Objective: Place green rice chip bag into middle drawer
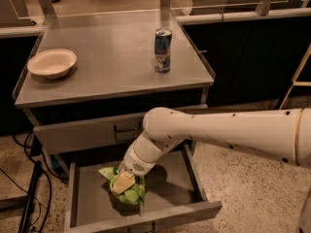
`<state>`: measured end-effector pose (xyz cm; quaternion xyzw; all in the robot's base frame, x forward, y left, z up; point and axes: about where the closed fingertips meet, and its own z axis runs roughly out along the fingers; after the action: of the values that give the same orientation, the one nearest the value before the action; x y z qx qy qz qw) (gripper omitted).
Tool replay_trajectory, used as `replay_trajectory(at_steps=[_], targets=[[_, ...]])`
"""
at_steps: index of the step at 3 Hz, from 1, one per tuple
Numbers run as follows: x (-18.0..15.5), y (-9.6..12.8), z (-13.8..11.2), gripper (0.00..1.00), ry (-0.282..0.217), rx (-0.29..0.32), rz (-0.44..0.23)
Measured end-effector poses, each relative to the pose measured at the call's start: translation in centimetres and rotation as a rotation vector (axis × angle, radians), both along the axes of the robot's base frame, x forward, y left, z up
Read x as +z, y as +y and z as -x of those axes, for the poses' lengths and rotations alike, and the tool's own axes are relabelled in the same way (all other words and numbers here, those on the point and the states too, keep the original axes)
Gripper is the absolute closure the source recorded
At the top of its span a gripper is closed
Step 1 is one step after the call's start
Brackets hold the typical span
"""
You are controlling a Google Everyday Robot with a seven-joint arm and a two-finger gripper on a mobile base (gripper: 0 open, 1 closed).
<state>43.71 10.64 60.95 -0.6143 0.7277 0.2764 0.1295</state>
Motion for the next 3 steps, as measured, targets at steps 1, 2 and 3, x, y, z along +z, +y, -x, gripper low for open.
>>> replay_trajectory(at_steps=[1,2,3], targets=[[-2.0,0.0,-0.2,1.00,0.002,-0.005,0.012],[-3.7,-0.1,-1.4,1.00,0.001,-0.002,0.029],[-5.3,-0.6,-2.6,1.00,0.006,-0.010,0.042]])
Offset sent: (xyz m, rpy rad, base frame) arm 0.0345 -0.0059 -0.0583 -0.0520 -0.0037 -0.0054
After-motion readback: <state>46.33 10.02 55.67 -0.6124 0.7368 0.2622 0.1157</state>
